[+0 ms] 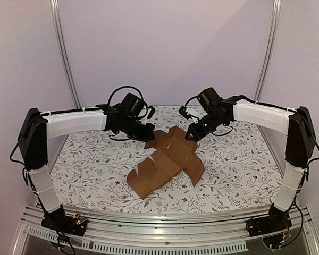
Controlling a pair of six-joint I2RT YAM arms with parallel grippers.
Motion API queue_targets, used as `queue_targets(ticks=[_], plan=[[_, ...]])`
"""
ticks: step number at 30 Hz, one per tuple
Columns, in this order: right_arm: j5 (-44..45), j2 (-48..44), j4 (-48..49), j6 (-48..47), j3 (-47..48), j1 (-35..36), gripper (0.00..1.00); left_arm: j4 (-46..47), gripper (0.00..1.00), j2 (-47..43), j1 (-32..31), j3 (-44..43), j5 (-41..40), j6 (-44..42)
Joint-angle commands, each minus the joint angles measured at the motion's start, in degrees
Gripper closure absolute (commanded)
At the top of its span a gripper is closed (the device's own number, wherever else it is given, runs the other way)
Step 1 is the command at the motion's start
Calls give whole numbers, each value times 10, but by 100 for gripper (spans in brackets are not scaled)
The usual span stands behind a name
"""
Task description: Fold the paper box
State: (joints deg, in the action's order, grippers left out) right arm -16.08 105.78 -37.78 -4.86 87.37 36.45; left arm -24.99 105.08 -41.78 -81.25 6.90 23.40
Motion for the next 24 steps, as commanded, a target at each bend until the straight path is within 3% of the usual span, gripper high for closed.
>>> queue_targets(ticks=[1,24], plan=[[-23,21,-13,31,7,-3,100,-25,100,37,-8,-11,-39,-25],[-50,53,24,74,-12,-14,100,-50,100,134,-12,-25,-115,-65]])
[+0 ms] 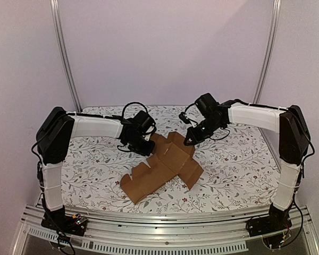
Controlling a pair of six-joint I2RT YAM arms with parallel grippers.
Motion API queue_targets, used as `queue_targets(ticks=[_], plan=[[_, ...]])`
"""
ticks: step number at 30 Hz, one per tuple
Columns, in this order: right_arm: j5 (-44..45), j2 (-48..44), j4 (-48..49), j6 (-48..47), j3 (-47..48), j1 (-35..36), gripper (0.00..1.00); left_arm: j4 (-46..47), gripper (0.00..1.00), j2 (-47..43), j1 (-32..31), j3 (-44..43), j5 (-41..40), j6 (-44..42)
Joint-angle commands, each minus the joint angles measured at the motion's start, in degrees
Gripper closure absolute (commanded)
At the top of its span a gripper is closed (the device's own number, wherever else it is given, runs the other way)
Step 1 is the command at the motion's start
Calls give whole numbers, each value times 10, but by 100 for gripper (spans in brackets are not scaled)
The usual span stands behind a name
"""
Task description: Fold the paper box
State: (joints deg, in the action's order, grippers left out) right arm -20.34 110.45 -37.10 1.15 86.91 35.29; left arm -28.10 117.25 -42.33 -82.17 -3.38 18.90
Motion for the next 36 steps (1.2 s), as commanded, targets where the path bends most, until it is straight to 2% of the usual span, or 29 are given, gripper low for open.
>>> queue_targets(ticks=[1,10,21,28,36], plan=[[-7,6,18,15,-8,-2,100,-21,100,13,-7,-16,-9,-20],[-1,10,26,21,-10,-2,100,-27,100,14,-7,-12,82,-18],[6,4,35,28,-13,-2,100,-26,100,-5,-10,-5,112,-17],[9,6,40,31,-17,-1,100,-23,100,-20,-31,6,106,-17],[9,9,44,33,-27,-2,100,-23,100,13,-50,9,60,-18]])
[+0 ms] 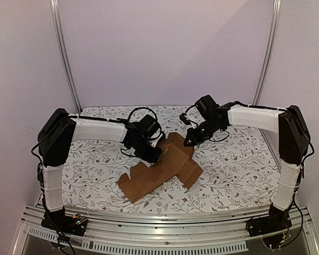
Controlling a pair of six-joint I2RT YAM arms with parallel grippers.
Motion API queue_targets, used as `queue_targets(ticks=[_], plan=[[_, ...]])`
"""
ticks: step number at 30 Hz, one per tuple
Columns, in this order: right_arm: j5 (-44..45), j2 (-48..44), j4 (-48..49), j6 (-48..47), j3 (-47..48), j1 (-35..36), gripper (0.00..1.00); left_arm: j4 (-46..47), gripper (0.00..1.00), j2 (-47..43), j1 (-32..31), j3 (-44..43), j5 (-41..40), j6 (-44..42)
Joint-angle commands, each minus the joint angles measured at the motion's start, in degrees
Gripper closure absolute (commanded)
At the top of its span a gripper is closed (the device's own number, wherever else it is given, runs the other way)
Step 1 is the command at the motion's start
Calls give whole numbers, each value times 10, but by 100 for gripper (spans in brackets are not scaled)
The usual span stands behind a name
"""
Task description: Fold the paper box
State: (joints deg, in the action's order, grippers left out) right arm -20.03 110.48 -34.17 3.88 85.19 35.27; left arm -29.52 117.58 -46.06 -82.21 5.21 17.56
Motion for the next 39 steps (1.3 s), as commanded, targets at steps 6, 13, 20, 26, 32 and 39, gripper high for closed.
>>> queue_targets(ticks=[6,13,20,26,32,39], plan=[[8,1,14,7,-17,-1,100,-9,100,28,-28,18,-50,3],[21,-5,12,4,-24,-1,100,7,100,33,-44,44,-64,17],[31,-4,12,1,-26,-1,100,34,100,24,-51,69,-58,28],[31,-10,7,-10,-22,-1,100,23,100,-42,-49,62,-75,14],[21,-12,-6,-53,-14,-5,100,-2,98,-130,-43,51,-80,5],[-9,-11,-13,-127,-11,-9,100,20,98,-235,-2,83,-95,1]])
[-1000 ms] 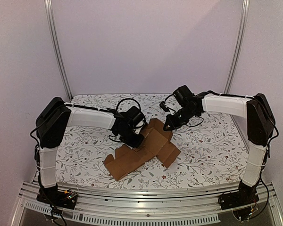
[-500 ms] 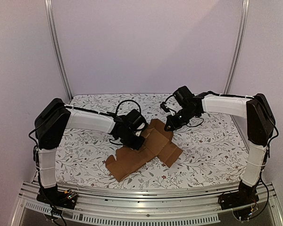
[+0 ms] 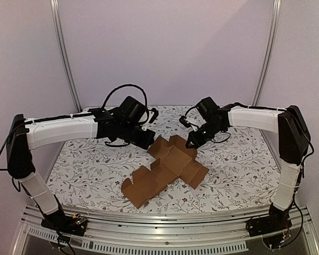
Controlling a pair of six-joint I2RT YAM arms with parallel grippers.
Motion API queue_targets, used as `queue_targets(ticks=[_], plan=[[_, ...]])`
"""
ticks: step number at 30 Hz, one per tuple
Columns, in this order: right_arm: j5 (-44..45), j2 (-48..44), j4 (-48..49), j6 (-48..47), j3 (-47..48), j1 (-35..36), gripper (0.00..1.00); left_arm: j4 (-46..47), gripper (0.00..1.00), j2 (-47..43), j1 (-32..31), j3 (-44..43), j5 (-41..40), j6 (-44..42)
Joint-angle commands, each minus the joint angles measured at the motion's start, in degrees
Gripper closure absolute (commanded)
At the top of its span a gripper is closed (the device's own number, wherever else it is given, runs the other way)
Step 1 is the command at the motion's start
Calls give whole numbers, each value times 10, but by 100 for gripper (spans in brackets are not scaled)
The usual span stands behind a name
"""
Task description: Fold the paper box
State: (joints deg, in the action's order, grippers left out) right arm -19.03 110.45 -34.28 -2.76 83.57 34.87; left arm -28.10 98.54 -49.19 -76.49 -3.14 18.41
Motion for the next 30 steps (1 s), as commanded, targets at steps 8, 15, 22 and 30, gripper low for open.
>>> queue_targets(ticks=[8,15,22,30], plan=[[-65,-36,14,-121,-10,-5,100,147,99,-107,132,143,109,43],[-124,-71,31,-193,-33,-2,100,333,89,-55,190,225,228,109],[-119,-80,27,-248,-32,16,100,488,76,18,236,268,345,170],[-62,-72,15,-277,-14,34,100,637,65,75,246,309,451,210]])
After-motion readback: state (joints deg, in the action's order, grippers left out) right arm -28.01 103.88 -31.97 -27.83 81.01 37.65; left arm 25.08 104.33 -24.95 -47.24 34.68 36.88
